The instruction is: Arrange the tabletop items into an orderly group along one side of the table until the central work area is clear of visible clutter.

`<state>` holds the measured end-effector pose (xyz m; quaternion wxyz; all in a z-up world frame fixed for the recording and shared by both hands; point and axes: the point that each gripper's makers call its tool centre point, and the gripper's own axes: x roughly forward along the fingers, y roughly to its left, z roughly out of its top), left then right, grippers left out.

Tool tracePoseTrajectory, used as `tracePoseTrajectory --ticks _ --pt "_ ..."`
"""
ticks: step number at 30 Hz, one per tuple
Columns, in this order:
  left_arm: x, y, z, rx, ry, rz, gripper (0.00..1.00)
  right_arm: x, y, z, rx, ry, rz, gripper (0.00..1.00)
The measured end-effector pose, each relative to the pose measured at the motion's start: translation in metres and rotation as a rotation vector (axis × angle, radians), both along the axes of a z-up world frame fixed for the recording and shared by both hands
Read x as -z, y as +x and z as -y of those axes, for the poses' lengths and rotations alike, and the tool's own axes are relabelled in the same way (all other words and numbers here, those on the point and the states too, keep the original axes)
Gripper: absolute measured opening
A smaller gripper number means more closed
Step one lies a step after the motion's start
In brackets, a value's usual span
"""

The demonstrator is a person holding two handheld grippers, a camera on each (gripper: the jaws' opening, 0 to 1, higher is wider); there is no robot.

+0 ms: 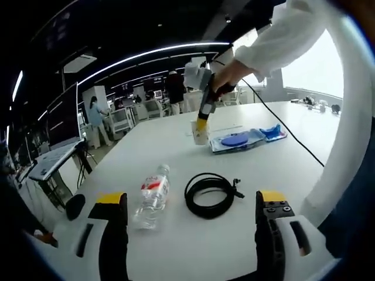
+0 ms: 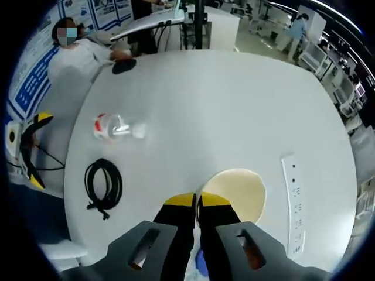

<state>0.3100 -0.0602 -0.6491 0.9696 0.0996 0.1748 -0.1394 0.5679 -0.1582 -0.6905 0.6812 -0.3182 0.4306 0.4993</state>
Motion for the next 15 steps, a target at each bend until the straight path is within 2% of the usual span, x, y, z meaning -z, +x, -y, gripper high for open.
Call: tracePoseTrajectory --ticks 5,8,10,15 --pt "0.001 0.0 -0.001 -0.002 0.006 -0.005 0.93 0.005 -0.005 -0.004 -0.028 -0.02 0.007 0.0" --pt "0.002 0.0 -0.001 -0.003 0.007 -0.012 0.92 0.011 0.001 -0.014 -0.049 -0.031 0.016 0.0" --pt "0.003 0.0 -0.001 -0.002 0.009 -0.014 0.92 0.013 -0.001 -0.008 -0.049 -0.037 0.017 0.0" --pt "0.004 0.0 -0.002 -0.003 0.019 -0.021 0.91 0.018 0.0 -0.01 -0.045 -0.031 0.013 0.0"
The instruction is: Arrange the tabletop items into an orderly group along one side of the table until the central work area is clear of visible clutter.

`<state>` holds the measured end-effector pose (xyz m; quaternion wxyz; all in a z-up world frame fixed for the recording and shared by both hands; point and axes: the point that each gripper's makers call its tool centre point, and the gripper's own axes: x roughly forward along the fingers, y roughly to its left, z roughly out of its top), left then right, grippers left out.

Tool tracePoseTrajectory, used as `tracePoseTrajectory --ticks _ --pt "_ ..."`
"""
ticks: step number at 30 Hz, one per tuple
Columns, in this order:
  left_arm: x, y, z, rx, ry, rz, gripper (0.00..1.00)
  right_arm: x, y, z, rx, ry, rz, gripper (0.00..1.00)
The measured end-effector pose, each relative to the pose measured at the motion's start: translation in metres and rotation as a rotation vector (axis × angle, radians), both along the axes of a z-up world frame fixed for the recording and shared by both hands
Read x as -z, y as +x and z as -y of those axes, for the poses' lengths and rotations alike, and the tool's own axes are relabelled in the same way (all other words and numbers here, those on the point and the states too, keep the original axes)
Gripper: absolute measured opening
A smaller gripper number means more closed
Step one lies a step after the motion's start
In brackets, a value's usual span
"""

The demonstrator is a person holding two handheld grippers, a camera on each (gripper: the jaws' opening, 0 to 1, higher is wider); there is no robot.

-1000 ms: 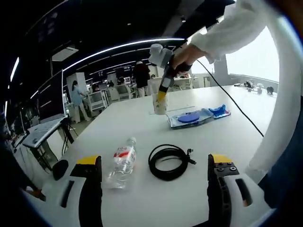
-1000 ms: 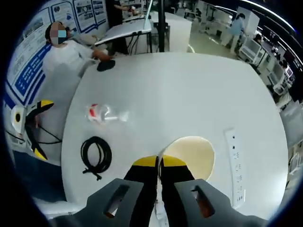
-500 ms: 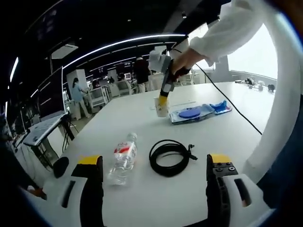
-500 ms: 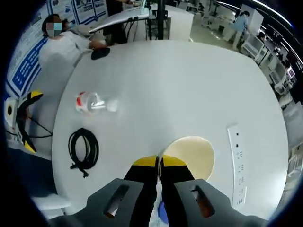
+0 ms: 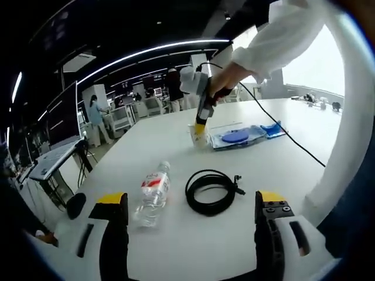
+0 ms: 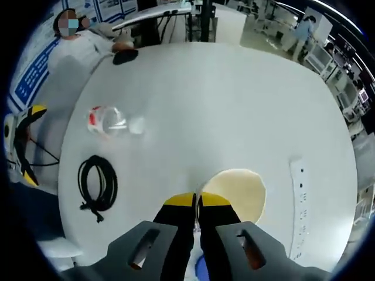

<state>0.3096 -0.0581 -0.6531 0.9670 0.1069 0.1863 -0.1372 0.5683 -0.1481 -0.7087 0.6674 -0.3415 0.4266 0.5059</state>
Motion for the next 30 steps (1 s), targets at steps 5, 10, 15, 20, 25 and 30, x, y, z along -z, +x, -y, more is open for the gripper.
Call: tracePoseTrajectory --ticks 5,10,15,20,25,30 --pt "-0.001 0.0 0.0 -0.001 0.003 0.005 0.91 0.006 0.002 0.002 0.015 0.003 -0.013 0.0" --pt "0.001 -0.001 0.001 0.008 0.016 -0.005 0.89 0.009 0.003 0.004 -0.004 0.002 -0.004 0.0" --pt "0.002 -0.001 0.0 0.007 0.017 -0.009 0.89 0.011 0.002 0.005 0.023 0.003 -0.014 0.0" --pt "0.002 -0.001 -0.001 0.001 0.016 -0.009 0.89 0.011 0.002 0.004 0.041 0.011 -0.015 0.1" --pt "0.003 -0.001 0.0 0.007 0.019 -0.013 0.89 0.007 0.005 0.005 0.056 0.032 -0.006 0.22" --pt "0.004 -0.001 0.0 0.007 0.018 -0.018 0.87 -0.011 0.002 -0.006 0.022 0.109 0.007 0.29"
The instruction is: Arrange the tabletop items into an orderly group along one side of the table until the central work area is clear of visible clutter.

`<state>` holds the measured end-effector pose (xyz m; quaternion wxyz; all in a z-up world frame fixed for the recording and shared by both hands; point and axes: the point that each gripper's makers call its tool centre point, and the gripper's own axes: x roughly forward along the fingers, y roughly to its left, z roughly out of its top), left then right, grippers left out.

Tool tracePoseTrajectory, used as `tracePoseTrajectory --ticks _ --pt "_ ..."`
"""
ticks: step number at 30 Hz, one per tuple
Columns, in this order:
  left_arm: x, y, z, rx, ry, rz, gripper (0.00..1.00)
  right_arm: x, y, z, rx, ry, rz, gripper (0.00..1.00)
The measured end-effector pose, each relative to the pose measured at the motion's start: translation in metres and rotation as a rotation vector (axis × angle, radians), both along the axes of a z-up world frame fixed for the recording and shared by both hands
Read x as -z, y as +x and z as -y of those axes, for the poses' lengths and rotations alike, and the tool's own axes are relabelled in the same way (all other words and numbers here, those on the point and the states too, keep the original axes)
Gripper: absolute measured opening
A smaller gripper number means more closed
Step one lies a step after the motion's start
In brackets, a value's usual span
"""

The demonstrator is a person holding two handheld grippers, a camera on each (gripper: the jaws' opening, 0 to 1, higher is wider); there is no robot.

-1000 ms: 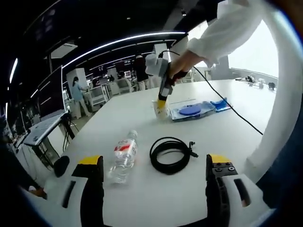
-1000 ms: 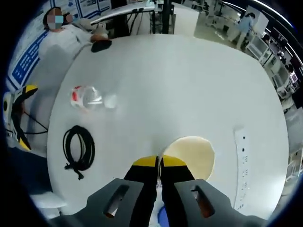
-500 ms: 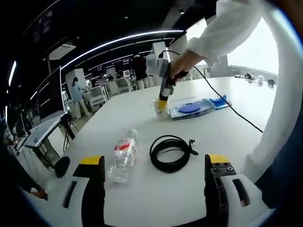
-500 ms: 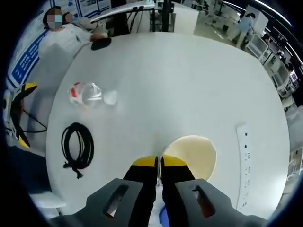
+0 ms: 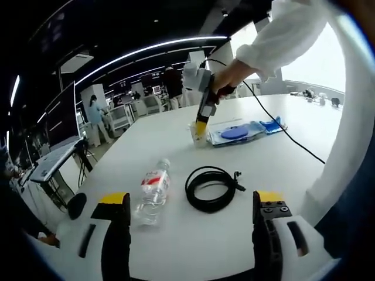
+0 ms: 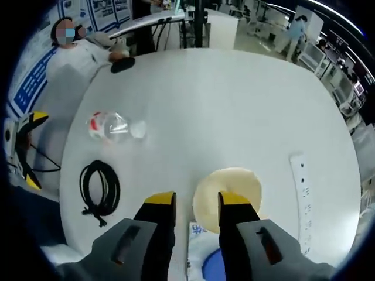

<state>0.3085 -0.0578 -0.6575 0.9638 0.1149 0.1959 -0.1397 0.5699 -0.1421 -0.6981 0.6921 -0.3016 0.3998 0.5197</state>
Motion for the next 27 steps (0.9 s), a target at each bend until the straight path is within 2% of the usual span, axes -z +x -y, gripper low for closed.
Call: tracePoseTrajectory --ticks 2,3,5,7,8,12,18,24,27 --pt "0.001 0.0 -0.001 -0.002 0.003 -0.005 0.87 -0.009 -0.001 -0.003 0.005 0.049 0.009 0.33" --pt "0.001 0.0 0.0 -0.002 0.002 -0.004 0.87 -0.018 -0.009 0.002 0.003 0.055 0.015 0.35" --pt "0.001 0.0 0.0 0.001 0.001 -0.003 0.87 -0.017 -0.01 0.006 0.002 0.071 0.026 0.39" --pt "0.001 0.0 0.001 0.007 0.001 -0.003 0.87 -0.025 -0.018 0.01 0.005 0.088 0.042 0.43" --pt "0.001 0.0 0.002 0.009 0.002 -0.004 0.87 -0.024 -0.014 0.01 0.004 0.099 0.045 0.43" --pt "0.002 0.0 0.002 0.01 0.0 -0.007 0.87 -0.037 -0.029 0.015 -0.008 0.141 0.063 0.46" --pt "0.004 -0.001 0.006 0.031 0.001 -0.018 0.87 -0.051 -0.044 0.031 0.038 0.187 0.07 0.47" --pt "0.003 -0.002 0.008 0.04 -0.011 -0.021 0.87 -0.061 -0.062 0.049 0.05 0.212 0.086 0.46" --pt "0.002 -0.002 0.009 0.046 -0.015 -0.02 0.88 -0.07 -0.067 0.06 0.089 0.244 0.095 0.46"
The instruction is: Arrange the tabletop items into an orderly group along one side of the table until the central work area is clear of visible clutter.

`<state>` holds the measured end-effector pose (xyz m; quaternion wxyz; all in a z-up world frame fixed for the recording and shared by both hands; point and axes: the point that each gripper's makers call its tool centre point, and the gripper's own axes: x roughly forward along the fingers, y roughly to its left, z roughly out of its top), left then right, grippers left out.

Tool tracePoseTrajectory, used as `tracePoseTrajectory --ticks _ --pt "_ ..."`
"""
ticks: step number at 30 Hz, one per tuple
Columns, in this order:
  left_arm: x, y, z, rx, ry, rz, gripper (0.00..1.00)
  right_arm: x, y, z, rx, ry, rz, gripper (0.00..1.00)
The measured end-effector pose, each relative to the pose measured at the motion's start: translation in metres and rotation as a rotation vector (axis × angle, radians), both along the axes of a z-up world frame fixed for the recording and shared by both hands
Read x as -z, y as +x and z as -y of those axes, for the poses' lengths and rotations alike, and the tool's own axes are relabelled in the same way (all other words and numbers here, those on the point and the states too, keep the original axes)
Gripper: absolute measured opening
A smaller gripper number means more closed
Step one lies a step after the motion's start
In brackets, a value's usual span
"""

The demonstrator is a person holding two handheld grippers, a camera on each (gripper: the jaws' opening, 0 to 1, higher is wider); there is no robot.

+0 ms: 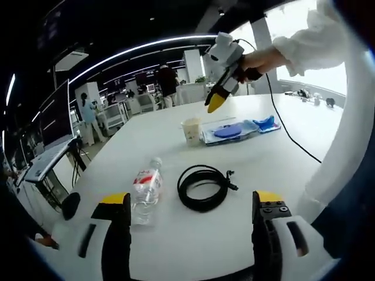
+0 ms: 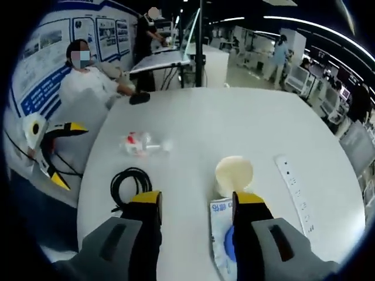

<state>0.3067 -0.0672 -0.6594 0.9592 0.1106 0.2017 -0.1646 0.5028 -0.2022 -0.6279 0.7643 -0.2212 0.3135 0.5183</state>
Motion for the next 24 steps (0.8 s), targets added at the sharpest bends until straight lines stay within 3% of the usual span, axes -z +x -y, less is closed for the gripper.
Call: tracePoseTrajectory --ticks 11,24 --pt "0.002 -0.002 0.006 0.032 -0.016 -0.013 0.88 -0.027 -0.033 0.036 0.106 0.098 0.015 0.45" --pt "0.006 -0.006 0.015 0.075 -0.029 -0.039 0.9 -0.049 -0.06 0.097 0.259 0.183 0.035 0.46"
